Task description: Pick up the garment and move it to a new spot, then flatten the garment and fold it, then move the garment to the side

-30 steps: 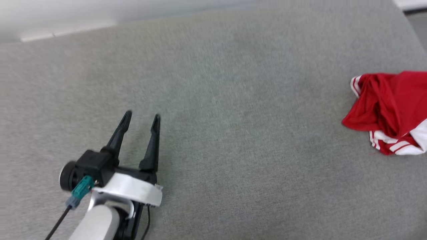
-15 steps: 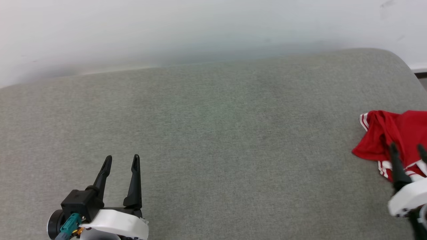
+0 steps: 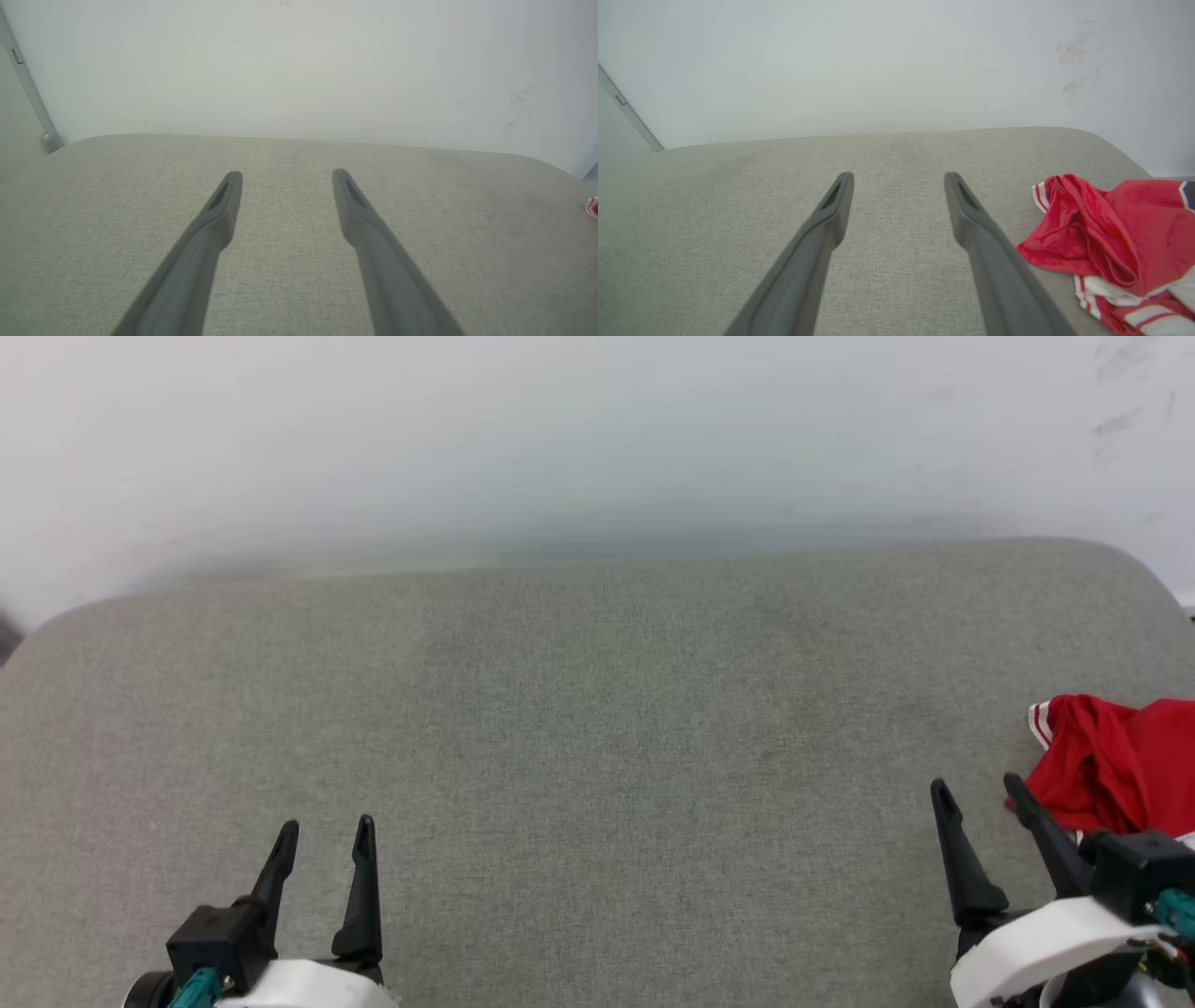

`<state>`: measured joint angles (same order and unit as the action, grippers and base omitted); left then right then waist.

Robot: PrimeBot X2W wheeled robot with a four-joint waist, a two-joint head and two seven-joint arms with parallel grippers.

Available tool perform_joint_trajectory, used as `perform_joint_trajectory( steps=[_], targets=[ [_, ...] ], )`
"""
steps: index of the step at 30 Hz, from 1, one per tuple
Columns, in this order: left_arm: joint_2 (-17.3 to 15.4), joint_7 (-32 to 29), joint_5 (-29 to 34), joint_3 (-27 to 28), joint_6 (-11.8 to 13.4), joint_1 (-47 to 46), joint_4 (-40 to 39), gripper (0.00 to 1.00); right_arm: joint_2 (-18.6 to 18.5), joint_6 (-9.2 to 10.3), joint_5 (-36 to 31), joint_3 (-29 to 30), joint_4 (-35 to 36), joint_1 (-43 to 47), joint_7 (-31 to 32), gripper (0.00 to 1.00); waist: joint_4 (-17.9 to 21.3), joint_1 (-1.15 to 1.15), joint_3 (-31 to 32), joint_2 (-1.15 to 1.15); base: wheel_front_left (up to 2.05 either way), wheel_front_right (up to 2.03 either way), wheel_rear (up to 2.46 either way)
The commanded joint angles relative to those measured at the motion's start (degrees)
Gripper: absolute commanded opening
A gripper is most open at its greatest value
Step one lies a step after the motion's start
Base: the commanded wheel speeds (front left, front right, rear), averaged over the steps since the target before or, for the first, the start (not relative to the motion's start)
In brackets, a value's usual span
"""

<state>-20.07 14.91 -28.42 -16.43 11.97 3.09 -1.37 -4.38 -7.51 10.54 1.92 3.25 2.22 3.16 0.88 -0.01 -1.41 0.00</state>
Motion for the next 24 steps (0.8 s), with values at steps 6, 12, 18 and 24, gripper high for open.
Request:
perform_joint_trajectory(
  steps=[6,12,18,24],
  targets=[
    [0.5,0.4,0.5,-0.4,1.3,3.2,-0.5,1.0,1.1,0.04,-0.2,-0.7,4.2,4.5,1.3,1.0,0.5,0.01,2.7,0.0,0.0,0.0,0.0],
    [0.6,0.4,0.9,-0.6,2.0,4.7,-0.8,1.0,1.4,0.04,-0.7,-0.1,6.7,6.9,2.9,1.0,0.2,0.01,3.7,0.0,0.0,0.0,0.0],
    [0.0,0.3,1.3,-0.6,2.1,4.1,-1.2,1.0,1.5,0.04,-1.1,-0.6,7.9,7.4,4.1,1.0,-0.1,0.01,3.6,0.0,0.0,0.0,0.0],
    [-0.2,0.3,1.0,-0.7,2.1,3.7,-1.2,1.0,1.6,0.04,-1.0,-0.7,8.3,6.9,4.2,1.0,-0.2,0.01,3.3,0.0,0.0,0.0,0.0]
  ],
)
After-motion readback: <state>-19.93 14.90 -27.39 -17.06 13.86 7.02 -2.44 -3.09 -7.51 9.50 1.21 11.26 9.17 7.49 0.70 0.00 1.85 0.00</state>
